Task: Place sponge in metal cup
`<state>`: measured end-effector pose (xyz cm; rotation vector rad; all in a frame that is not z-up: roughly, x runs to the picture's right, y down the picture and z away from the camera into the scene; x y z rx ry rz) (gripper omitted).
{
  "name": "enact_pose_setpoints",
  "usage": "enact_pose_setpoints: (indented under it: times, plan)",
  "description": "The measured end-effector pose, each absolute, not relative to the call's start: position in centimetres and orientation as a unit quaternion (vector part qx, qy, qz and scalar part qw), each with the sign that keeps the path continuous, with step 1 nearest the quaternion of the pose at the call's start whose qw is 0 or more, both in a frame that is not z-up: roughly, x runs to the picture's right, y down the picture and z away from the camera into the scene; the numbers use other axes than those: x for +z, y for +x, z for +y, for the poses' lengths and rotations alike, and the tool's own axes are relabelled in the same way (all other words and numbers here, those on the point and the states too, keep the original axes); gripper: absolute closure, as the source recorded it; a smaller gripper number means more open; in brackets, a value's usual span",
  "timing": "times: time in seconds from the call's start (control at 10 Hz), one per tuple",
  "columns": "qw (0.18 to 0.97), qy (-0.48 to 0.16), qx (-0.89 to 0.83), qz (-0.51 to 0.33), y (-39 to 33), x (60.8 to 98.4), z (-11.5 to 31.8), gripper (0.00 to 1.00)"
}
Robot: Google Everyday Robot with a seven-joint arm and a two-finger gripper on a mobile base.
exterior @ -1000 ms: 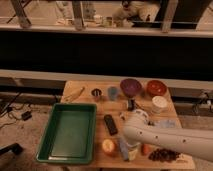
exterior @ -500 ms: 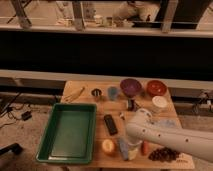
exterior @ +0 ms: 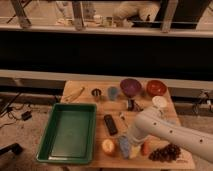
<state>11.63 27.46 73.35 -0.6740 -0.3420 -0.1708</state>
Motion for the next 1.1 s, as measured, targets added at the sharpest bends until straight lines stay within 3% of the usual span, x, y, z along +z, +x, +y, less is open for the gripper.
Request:
enact_pose_setpoints:
  times: [1.1]
  plan:
    - [0.926,-0.288,-0.067,-0.235,8.5,71.4,23.2,1.00]
